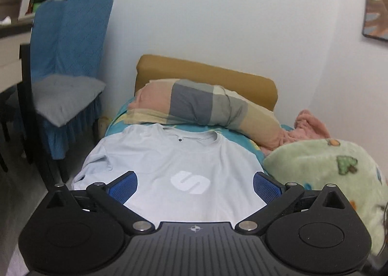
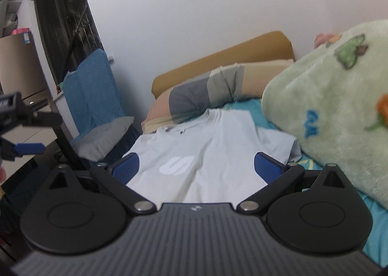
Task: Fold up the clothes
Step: 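Release the hem and withdraw the left gripper above the flat T-shirt, then grasp one side of the white T-shirt with the right gripper and fold it inward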
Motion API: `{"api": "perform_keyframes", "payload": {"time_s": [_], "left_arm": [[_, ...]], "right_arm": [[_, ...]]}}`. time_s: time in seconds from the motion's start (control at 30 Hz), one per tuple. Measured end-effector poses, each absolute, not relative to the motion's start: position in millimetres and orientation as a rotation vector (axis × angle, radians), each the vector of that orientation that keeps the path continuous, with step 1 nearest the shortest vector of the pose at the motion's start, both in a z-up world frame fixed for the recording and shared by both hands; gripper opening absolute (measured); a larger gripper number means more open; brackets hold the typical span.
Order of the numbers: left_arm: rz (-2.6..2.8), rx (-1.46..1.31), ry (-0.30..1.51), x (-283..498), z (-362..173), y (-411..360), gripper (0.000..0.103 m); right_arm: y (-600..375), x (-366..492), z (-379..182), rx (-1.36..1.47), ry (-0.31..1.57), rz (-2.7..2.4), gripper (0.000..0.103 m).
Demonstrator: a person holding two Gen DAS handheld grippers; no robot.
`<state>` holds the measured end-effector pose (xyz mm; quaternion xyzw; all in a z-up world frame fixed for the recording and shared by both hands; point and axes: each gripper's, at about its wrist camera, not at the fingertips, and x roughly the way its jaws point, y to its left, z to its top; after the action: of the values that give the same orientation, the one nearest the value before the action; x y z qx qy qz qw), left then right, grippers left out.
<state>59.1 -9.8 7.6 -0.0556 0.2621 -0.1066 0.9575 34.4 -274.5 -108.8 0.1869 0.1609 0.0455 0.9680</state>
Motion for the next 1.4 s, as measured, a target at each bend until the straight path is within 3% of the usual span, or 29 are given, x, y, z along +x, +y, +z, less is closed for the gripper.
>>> {"api": "perform_keyframes", "payload": {"time_s": [0.27, 1.23, 1.3, 1.4], "left_arm": [[-0.236, -0.053, 0.549, 38.3, -29.6, -12.0, 0.103], [-0.198, -0.129, 0.635, 56.5, -57.6, -28.4, 0.103], [-0.196, -0.134, 0.639, 60.6, -61.3, -30.8, 0.103], [-0.189, -0.140, 0.645, 67.6, -66.2, -33.5, 0.103]], "right_arm": [[-283.7, 39.5, -116.0, 0.443, 0.332, 0.061, 0.103], [-392.7, 115.2, -208.3, 1.017, 0.392, -0.079, 0.101], [-397.8, 123.1, -215.8, 1.044, 0.383, -0.106, 0.099], [-405.6, 135.6, -226.3, 1.087, 0.364, -0.148, 0.086]]}}
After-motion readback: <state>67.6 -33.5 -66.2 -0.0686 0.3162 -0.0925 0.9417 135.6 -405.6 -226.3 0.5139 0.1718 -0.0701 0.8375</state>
